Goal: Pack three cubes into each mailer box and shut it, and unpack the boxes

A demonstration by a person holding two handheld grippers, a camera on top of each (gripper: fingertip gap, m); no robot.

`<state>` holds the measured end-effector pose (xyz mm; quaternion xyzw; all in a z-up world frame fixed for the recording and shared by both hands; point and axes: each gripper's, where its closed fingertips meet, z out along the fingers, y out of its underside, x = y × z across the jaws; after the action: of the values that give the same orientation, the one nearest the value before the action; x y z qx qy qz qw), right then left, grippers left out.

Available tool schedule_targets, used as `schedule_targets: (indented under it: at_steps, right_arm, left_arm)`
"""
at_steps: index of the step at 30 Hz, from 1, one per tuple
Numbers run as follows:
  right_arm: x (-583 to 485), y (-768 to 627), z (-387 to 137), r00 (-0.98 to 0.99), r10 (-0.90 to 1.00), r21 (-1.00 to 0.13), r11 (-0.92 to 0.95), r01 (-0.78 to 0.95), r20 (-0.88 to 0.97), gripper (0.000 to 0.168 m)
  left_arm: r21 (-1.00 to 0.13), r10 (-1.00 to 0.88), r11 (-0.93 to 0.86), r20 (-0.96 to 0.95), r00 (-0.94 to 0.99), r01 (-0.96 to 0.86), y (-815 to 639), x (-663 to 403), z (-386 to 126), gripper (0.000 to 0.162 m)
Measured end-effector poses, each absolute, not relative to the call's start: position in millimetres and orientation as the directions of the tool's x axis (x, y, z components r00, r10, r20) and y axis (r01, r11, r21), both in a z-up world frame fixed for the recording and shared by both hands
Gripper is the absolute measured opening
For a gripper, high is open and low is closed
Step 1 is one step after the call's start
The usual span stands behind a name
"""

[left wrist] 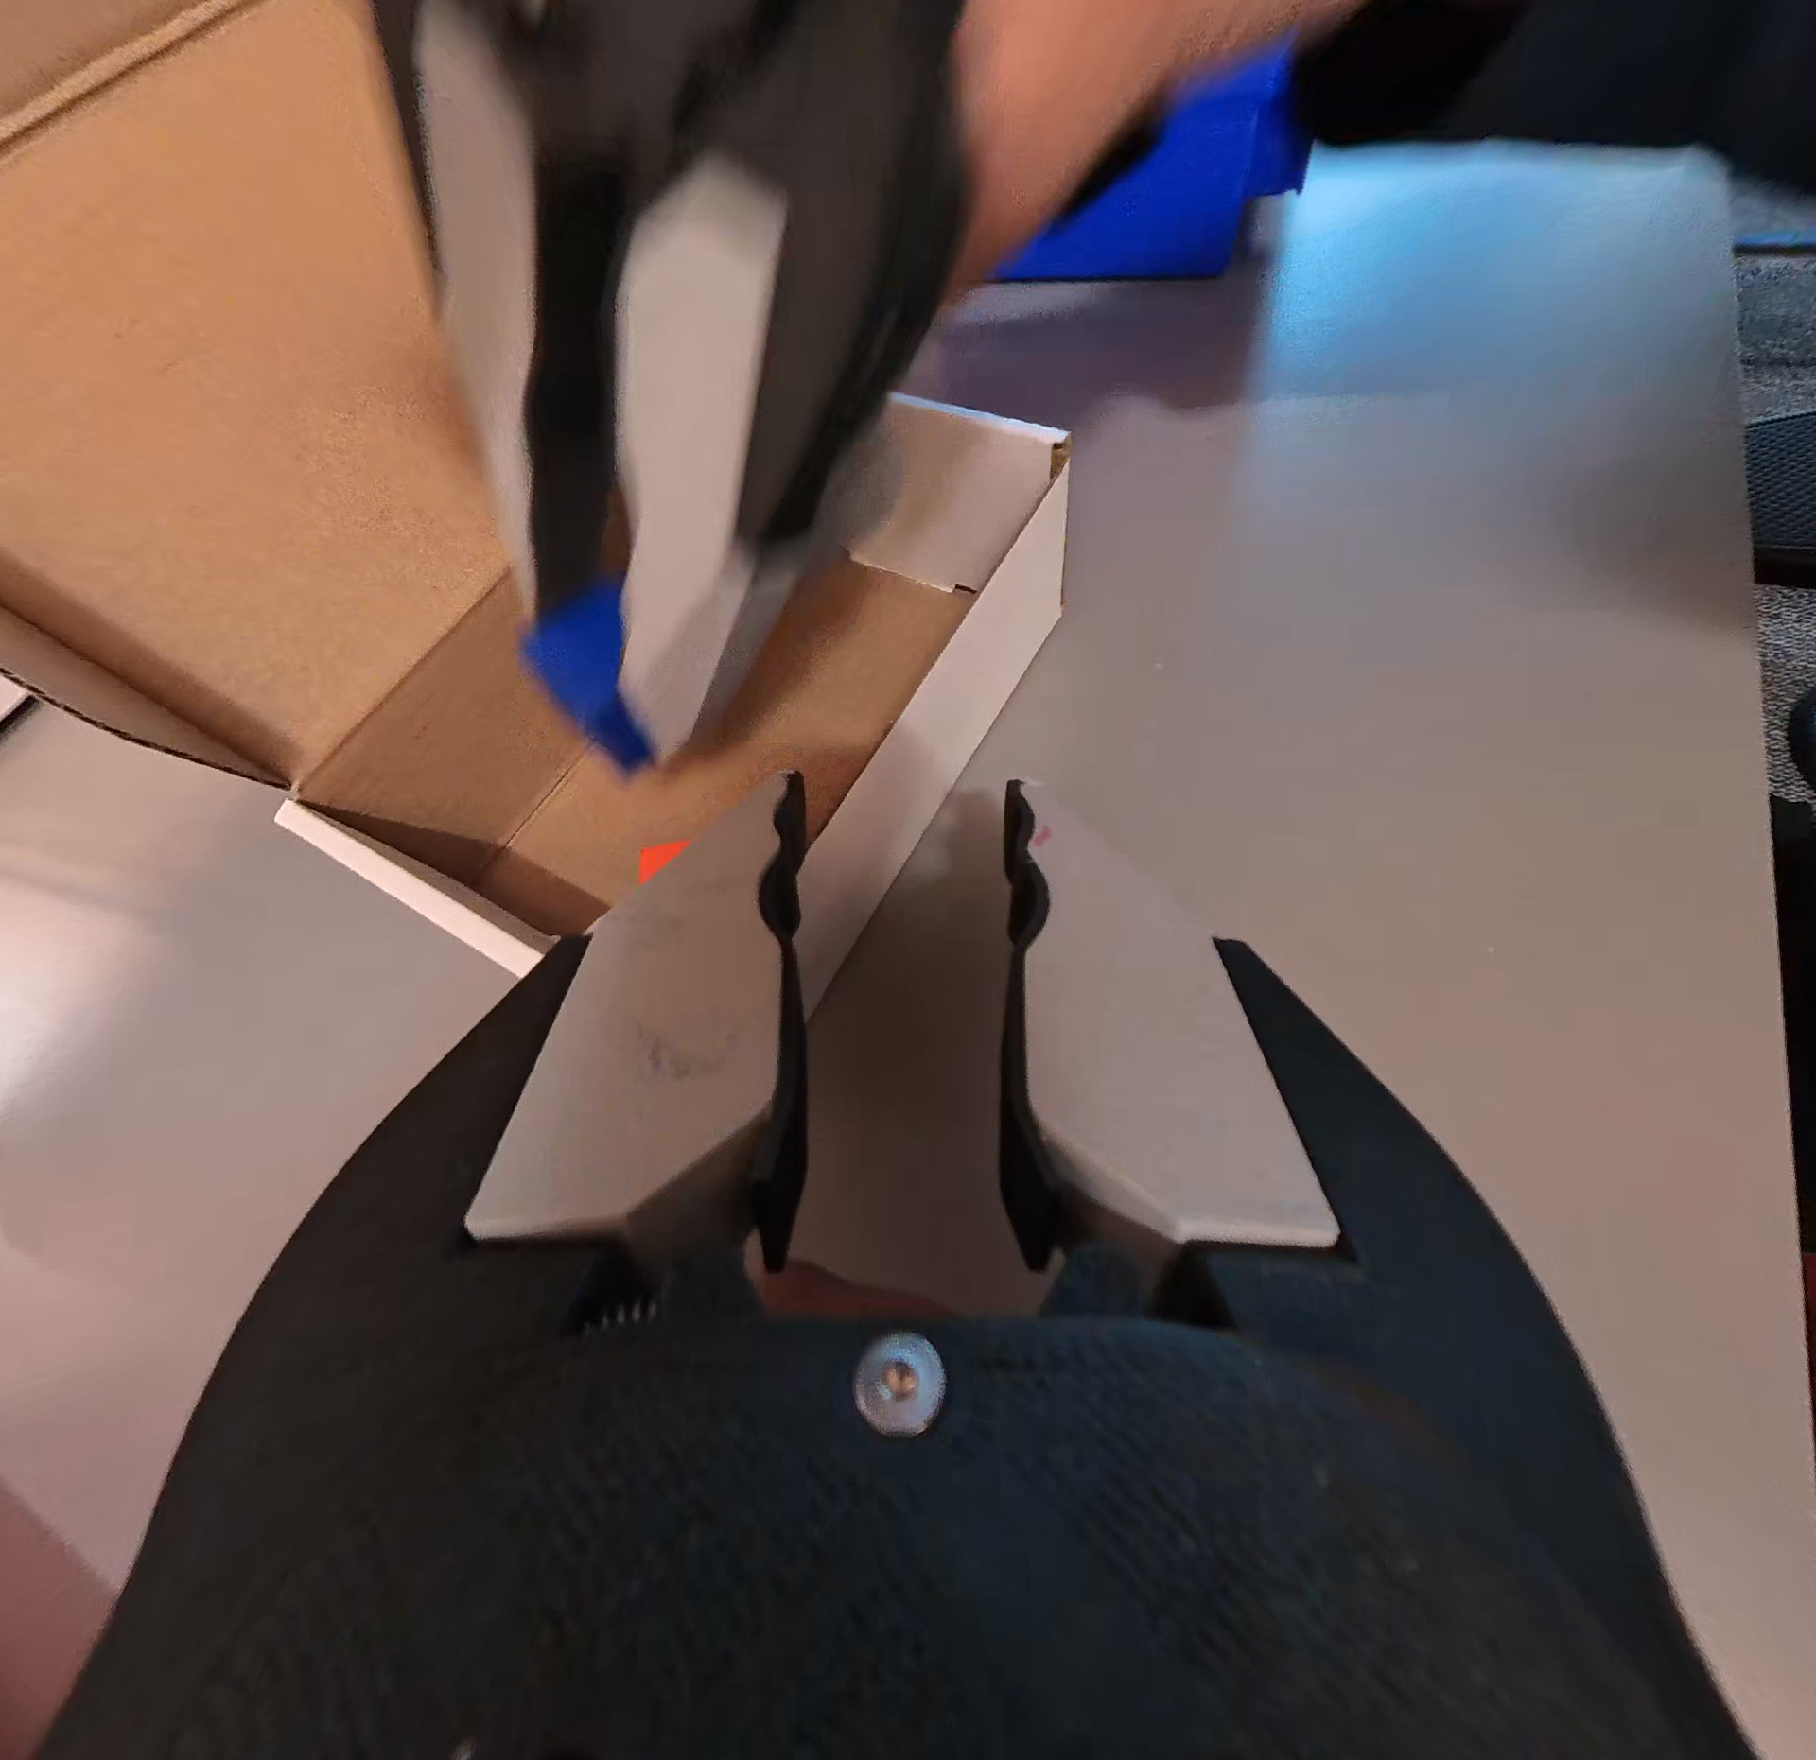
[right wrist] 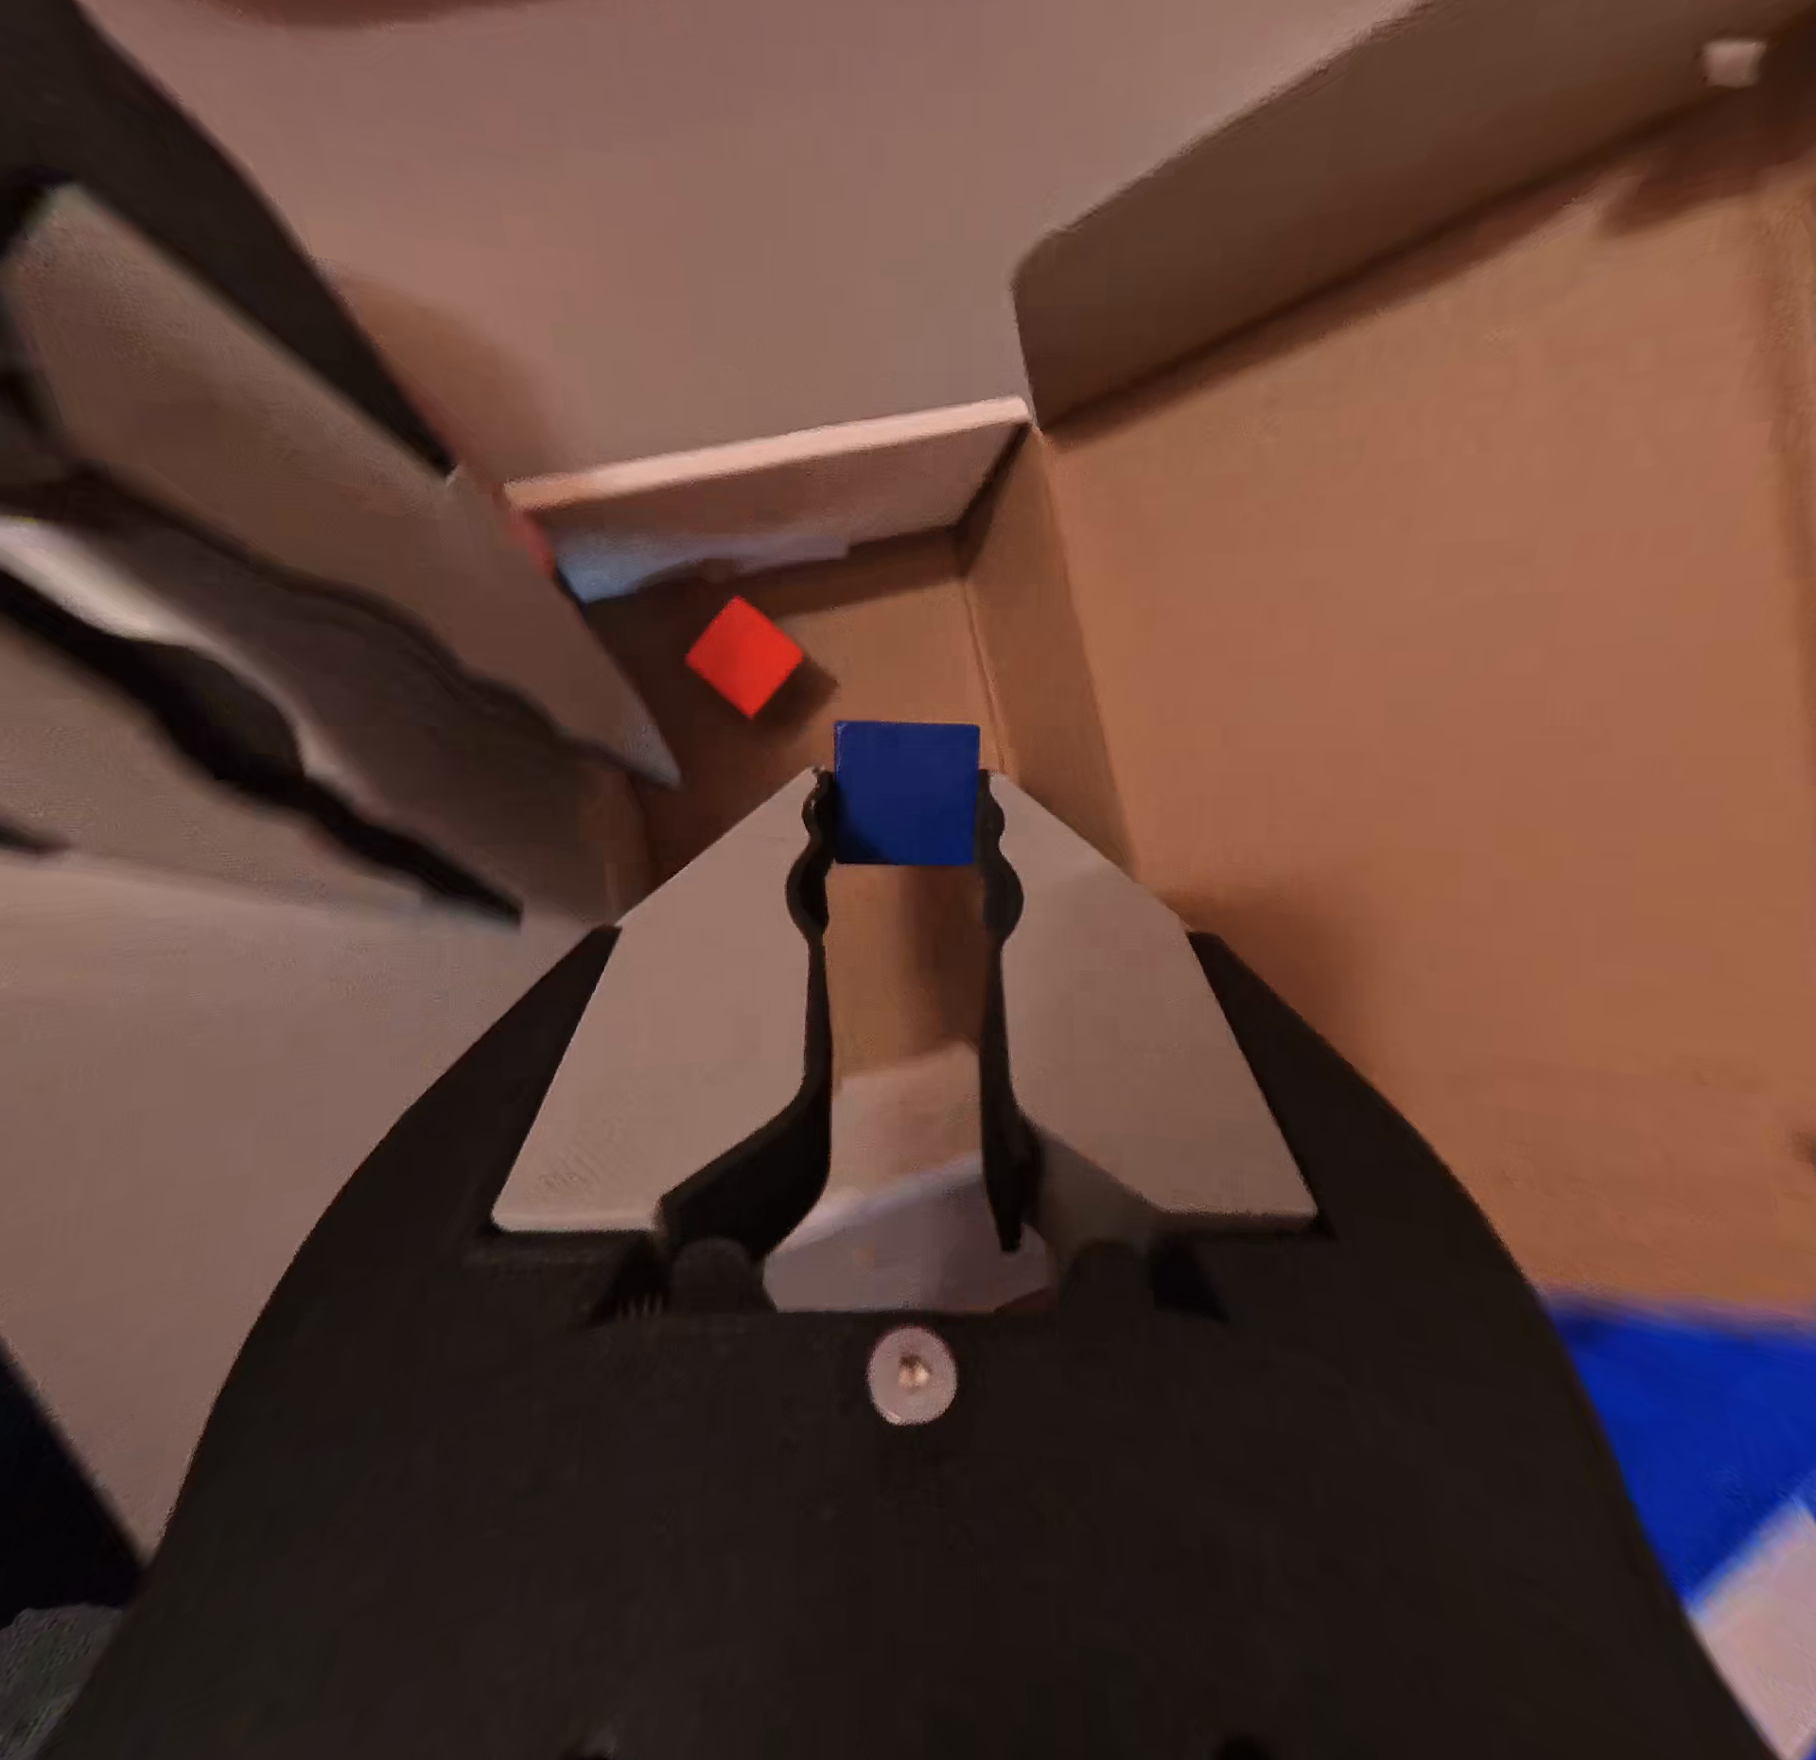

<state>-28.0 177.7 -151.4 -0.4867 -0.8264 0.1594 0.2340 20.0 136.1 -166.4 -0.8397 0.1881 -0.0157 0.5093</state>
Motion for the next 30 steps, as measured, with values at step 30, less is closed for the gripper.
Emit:
schedule_targets:
  at_steps: [30]
  right_arm:
    - [175.1, 372.3, -169.1, -0.039, 0.995, -0.195, 0.058, 0.979, 0.096, 0.035]
  left_arm:
    - [-0.872, -0.343, -0.414, -0.117, 0.932, -0.262, 135.7, 22.1, -165.2, 0.039]
